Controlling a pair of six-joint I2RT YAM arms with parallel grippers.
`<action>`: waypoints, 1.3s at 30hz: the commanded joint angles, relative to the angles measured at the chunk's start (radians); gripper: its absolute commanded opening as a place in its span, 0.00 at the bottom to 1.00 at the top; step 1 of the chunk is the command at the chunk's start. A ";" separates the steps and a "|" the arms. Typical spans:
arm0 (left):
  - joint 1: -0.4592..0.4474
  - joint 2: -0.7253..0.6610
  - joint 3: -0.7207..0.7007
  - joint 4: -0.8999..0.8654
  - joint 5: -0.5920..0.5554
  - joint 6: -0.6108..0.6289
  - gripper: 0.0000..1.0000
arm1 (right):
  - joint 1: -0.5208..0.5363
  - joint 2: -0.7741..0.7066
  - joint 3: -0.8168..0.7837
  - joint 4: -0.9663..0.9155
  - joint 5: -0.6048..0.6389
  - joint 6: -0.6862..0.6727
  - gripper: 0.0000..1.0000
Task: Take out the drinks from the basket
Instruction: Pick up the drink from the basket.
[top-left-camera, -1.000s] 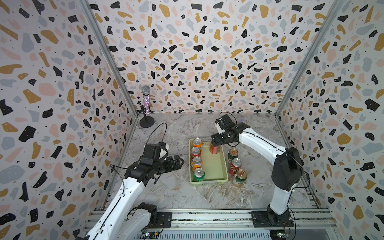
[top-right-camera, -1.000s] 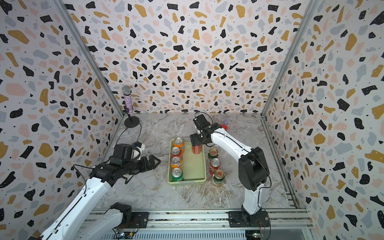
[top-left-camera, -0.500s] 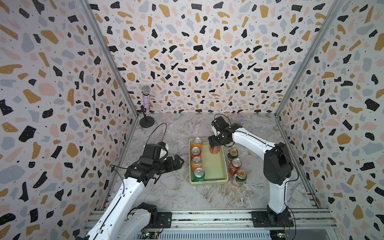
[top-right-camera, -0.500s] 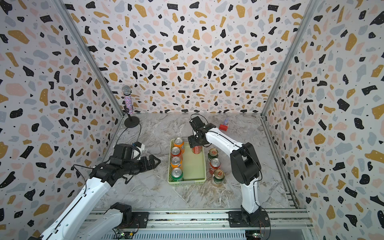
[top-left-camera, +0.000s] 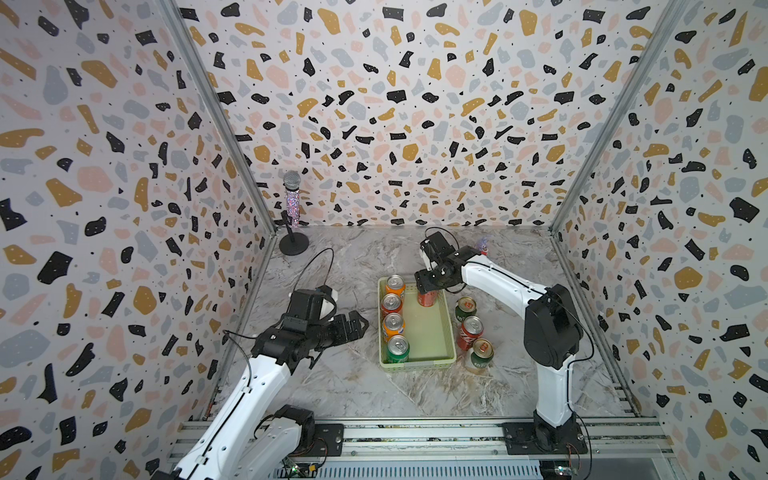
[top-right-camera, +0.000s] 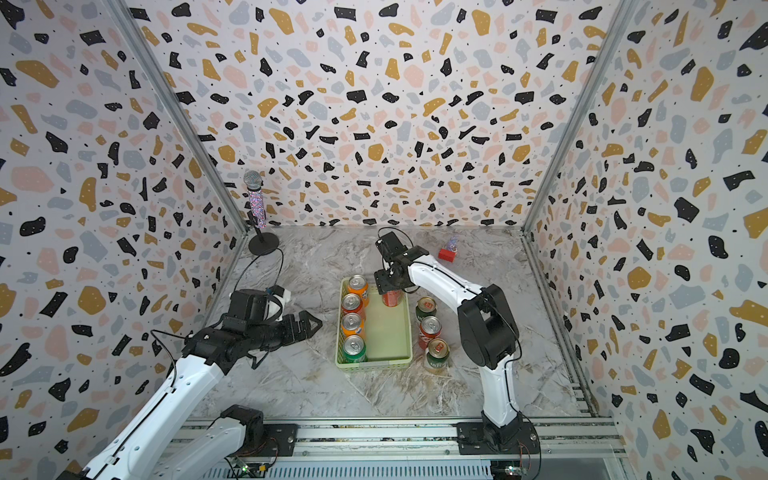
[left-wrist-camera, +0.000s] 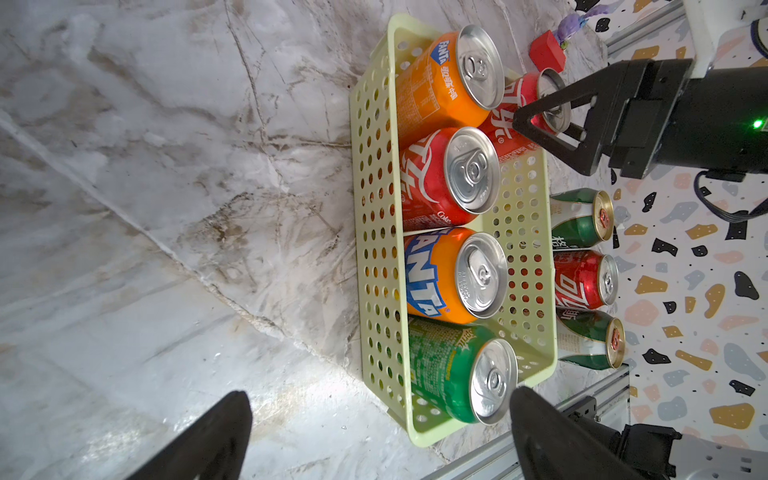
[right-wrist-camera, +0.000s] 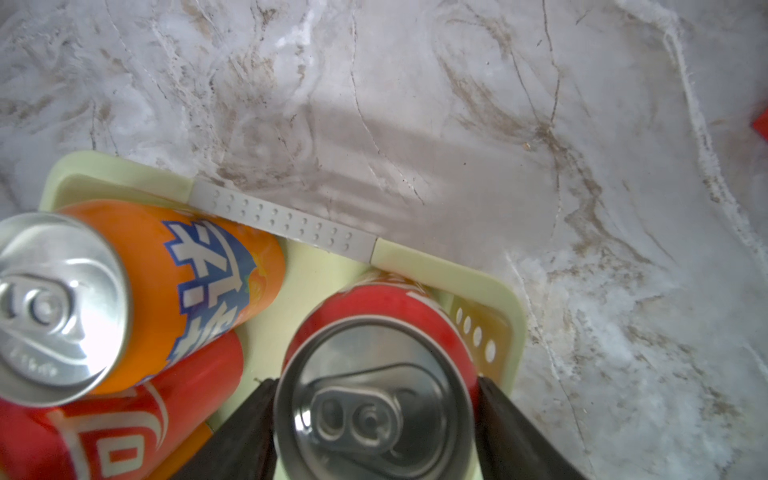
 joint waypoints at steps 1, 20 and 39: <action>0.006 -0.024 0.038 -0.006 -0.019 0.034 1.00 | 0.012 0.024 0.025 -0.002 0.011 0.004 0.74; 0.007 -0.034 0.103 -0.087 -0.103 0.115 1.00 | 0.016 0.023 0.011 0.000 0.038 -0.002 0.80; 0.021 -0.038 0.094 -0.087 -0.089 0.116 1.00 | 0.019 0.009 -0.014 0.060 0.047 0.022 0.38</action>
